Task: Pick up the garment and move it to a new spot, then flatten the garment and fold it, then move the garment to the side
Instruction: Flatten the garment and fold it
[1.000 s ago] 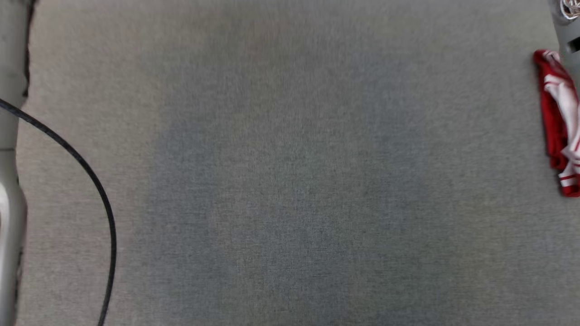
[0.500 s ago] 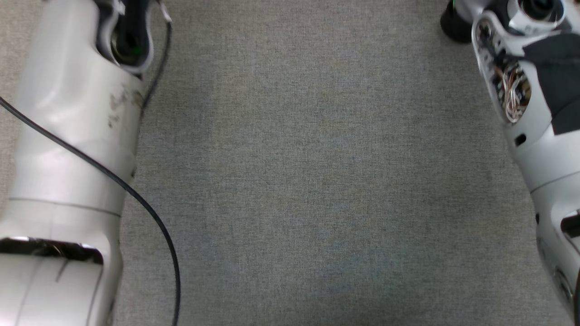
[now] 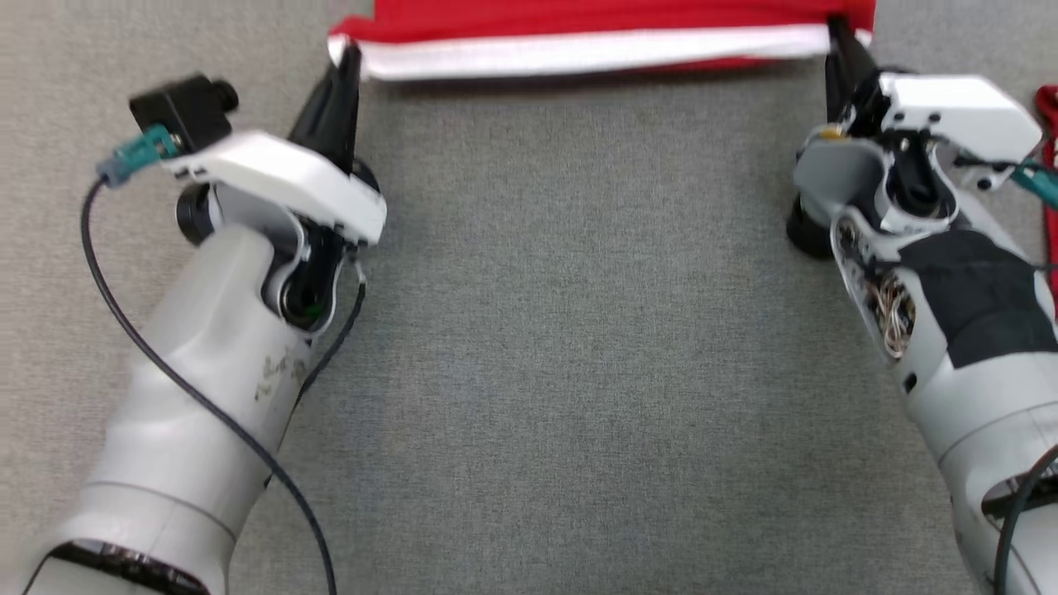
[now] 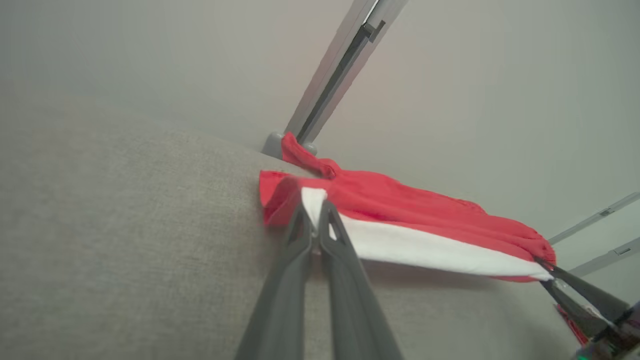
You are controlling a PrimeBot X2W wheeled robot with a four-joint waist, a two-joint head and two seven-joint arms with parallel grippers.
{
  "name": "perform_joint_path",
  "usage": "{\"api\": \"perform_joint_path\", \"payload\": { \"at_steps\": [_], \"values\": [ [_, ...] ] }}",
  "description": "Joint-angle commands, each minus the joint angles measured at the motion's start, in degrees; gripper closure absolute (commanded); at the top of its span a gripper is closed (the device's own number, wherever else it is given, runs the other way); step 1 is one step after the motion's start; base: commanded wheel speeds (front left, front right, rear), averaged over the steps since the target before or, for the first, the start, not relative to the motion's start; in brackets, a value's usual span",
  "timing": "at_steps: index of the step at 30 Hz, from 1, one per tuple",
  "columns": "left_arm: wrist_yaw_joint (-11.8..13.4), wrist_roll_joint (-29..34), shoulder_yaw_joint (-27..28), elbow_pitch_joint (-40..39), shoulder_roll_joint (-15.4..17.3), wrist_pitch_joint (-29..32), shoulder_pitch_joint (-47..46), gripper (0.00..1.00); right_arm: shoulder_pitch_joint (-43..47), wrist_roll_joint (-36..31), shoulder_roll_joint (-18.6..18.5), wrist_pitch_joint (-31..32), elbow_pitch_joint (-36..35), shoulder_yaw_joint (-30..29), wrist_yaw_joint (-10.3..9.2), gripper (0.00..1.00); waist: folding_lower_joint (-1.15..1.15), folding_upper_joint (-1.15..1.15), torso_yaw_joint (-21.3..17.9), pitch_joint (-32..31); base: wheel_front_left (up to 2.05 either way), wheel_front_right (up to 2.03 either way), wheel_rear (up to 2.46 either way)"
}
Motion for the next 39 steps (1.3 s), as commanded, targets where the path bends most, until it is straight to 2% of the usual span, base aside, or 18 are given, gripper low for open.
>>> {"api": "perform_joint_path", "payload": {
  "at_steps": [1, 13, 25, 30, 39],
  "values": [
    [0.0, -0.6, -1.2, 0.3, 1.1, -0.3, 1.5, 1.00, 3.7, -0.9, -0.8, 0.4, 2.0, 0.7, -0.34, 1.00, 0.00, 0.00, 0.3, -2.3, 0.00, 0.00, 0.00],
    [0.0, -1.1, -13.1, 3.0, 3.9, -1.4, 9.2, 1.00, 11.5, -5.1, -1.1, 5.4, 10.1, 5.0, -0.41, 1.00, 0.00, 0.00, -0.5, -9.7, 0.00, 0.00, 0.00],
    [0.0, 0.4, -22.1, 6.4, 6.3, -1.5, 14.5, 1.00, 17.5, -8.1, -1.9, 7.6, 10.9, 9.1, -0.39, 1.00, 0.00, 0.00, -1.0, -16.1, 0.00, 0.00, 0.00],
    [0.0, -0.4, -26.3, 5.6, 8.0, 0.3, 17.5, 1.00, 21.0, -11.6, -3.6, 9.8, 10.8, 13.7, -0.35, 1.00, 0.00, 0.00, -0.8, -19.8, 0.00, 0.00, 0.00],
    [0.1, -1.4, -33.8, 2.3, 12.0, 4.3, 22.5, 1.00, 26.3, -12.5, -6.1, 14.4, 10.7, 16.8, -0.33, 1.00, 0.00, 0.00, 0.2, -25.1, 0.00, 0.00, 0.00]
  ]
}}
